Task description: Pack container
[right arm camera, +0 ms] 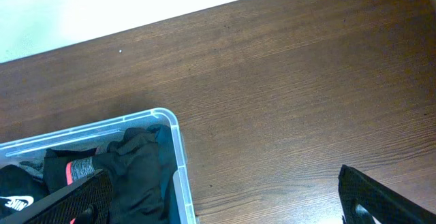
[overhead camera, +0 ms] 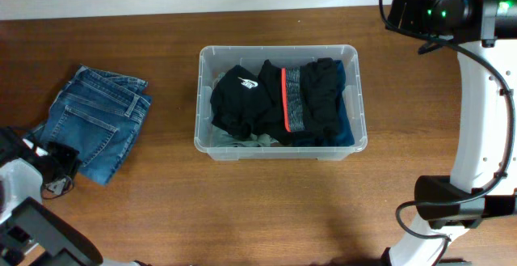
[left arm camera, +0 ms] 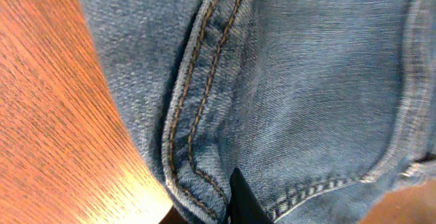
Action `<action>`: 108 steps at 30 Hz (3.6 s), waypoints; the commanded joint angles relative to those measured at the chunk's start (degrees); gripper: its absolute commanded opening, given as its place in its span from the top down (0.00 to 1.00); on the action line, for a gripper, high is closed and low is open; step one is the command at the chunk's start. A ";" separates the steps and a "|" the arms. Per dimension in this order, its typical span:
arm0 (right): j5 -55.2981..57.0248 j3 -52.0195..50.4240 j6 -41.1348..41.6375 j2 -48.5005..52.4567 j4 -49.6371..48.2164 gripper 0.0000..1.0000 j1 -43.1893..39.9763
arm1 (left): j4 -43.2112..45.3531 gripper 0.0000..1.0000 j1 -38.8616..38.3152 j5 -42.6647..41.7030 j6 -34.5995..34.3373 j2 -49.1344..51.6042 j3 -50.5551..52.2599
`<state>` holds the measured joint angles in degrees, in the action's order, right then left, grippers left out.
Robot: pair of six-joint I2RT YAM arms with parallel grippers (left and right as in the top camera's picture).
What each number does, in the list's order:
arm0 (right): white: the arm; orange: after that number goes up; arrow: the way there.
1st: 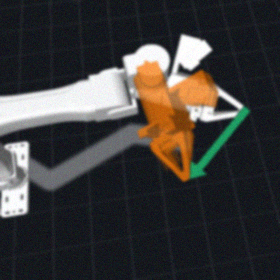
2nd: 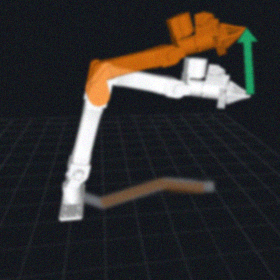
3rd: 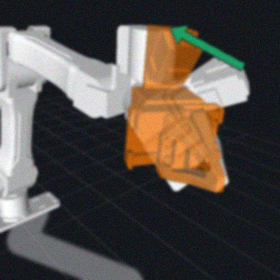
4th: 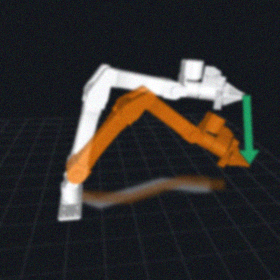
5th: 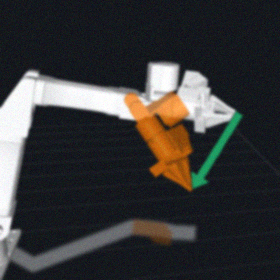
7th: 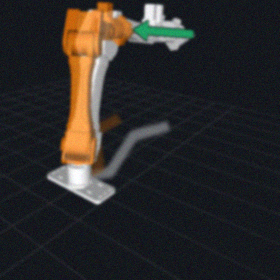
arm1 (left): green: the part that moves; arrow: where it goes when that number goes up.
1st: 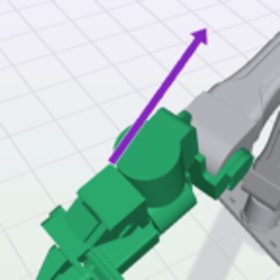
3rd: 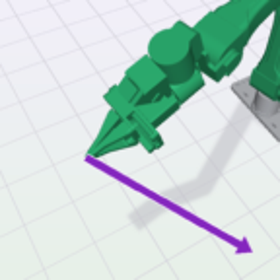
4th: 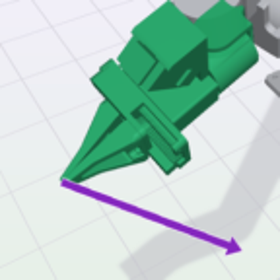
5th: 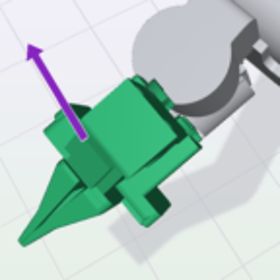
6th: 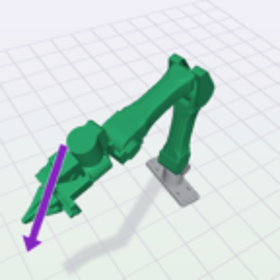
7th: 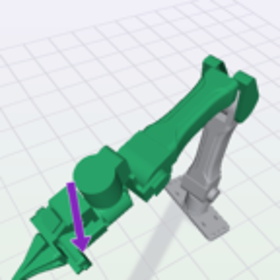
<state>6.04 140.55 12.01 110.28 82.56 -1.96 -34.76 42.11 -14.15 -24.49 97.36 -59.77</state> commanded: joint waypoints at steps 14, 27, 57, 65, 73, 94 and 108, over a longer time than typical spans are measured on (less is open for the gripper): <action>0.68 0.13 0.24 -0.15 -0.02 0.02 -0.33 | -2.86 0.01 -0.33 1.20 0.76 3.41 1.92; 0.68 0.13 0.24 -0.15 -0.02 0.02 -0.33 | 18.67 0.01 -0.26 -9.92 1.75 3.54 16.52; 0.68 0.13 0.24 -0.15 -0.02 0.02 -0.33 | 28.52 0.99 1.36 -22.73 0.24 7.96 19.26; 0.68 0.13 0.24 -0.15 -0.02 0.02 -0.33 | 25.68 0.99 1.29 -31.15 -4.55 -1.01 14.51; 0.68 0.13 0.24 -0.15 -0.02 0.02 -0.33 | 20.41 0.99 1.18 -27.89 -4.85 -16.46 9.38; 0.68 0.13 0.24 -0.15 -0.02 0.02 -0.33 | 10.69 0.99 -9.55 -18.56 -1.53 -25.59 -7.61; 0.68 0.13 0.24 -0.15 -0.02 0.02 -0.33 | 34.01 1.00 -18.25 -28.48 -1.86 -25.53 -12.28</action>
<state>6.04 140.55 12.01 110.28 82.56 -1.96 -5.74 25.93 -37.47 -26.28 73.93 -68.27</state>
